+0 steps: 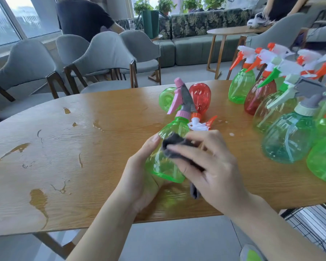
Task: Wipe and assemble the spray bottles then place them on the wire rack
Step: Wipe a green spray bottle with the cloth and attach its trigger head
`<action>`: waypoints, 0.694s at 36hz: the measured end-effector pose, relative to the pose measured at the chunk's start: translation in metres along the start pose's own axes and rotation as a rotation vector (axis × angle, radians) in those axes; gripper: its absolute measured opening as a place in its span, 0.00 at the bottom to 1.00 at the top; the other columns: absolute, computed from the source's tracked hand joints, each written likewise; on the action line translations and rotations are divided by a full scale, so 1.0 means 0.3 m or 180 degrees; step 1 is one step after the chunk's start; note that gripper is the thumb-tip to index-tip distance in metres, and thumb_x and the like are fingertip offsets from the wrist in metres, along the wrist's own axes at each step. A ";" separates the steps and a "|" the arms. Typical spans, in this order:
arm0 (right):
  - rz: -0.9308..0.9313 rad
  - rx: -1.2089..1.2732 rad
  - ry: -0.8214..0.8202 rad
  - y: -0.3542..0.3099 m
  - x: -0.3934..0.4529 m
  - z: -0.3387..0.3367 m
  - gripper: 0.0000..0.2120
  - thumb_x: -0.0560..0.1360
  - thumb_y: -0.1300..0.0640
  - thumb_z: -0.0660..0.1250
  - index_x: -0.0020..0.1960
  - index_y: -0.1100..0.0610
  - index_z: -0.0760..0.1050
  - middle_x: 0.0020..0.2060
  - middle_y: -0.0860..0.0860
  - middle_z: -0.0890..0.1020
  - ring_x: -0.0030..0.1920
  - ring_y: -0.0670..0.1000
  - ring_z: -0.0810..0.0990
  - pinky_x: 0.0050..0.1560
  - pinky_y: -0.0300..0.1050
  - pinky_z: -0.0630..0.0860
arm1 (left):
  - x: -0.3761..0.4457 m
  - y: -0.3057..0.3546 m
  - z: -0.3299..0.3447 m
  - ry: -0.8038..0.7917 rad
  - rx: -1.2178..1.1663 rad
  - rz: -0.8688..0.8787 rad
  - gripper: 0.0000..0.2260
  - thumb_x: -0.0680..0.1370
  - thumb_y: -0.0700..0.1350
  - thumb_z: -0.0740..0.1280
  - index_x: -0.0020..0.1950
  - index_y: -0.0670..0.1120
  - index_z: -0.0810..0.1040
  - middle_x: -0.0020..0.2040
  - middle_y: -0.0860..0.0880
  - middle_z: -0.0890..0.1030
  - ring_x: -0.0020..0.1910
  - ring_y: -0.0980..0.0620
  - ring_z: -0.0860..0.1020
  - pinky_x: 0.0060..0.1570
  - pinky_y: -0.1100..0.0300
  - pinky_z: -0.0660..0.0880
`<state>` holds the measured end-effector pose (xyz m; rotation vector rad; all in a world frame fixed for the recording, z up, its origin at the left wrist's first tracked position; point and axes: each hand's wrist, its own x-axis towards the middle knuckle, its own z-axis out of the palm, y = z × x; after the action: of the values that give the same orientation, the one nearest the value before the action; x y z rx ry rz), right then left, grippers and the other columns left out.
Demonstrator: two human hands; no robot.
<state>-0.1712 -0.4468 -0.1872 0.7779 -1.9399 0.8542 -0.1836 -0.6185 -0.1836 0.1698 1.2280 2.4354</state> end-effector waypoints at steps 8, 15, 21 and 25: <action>0.1303 0.0406 0.0209 0.028 0.025 -0.017 0.13 0.82 0.54 0.66 0.62 0.58 0.83 0.56 0.50 0.80 0.61 0.45 0.78 0.62 0.37 0.73 | -0.007 -0.012 -0.001 -0.0160 0.0126 -0.0134 0.27 0.77 0.55 0.69 0.73 0.42 0.77 0.62 0.39 0.81 0.56 0.41 0.81 0.56 0.47 0.78; 0.0756 0.0256 0.0158 0.016 0.011 -0.008 0.11 0.80 0.60 0.69 0.60 0.62 0.84 0.54 0.56 0.80 0.57 0.48 0.79 0.60 0.34 0.70 | -0.002 -0.025 -0.011 -0.0095 0.0248 -0.0022 0.31 0.77 0.55 0.72 0.76 0.44 0.71 0.69 0.31 0.74 0.62 0.35 0.75 0.60 0.38 0.73; 0.1067 0.0346 0.0195 0.030 0.016 -0.019 0.11 0.82 0.57 0.68 0.61 0.59 0.83 0.55 0.53 0.79 0.57 0.46 0.79 0.58 0.35 0.73 | 0.004 -0.025 0.007 0.0034 0.0435 0.0095 0.29 0.76 0.55 0.73 0.73 0.44 0.75 0.67 0.32 0.77 0.59 0.36 0.79 0.56 0.42 0.77; 0.0576 0.0239 0.0072 -0.004 0.003 -0.011 0.10 0.81 0.59 0.70 0.59 0.60 0.84 0.54 0.56 0.79 0.54 0.53 0.80 0.57 0.40 0.74 | 0.010 -0.028 0.012 0.0256 0.0323 0.0229 0.32 0.77 0.56 0.74 0.75 0.40 0.72 0.72 0.30 0.73 0.69 0.27 0.73 0.63 0.33 0.71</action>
<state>-0.1692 -0.4451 -0.1847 0.6398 -1.9893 1.0452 -0.1826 -0.6102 -0.1884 0.1485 1.4046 2.4636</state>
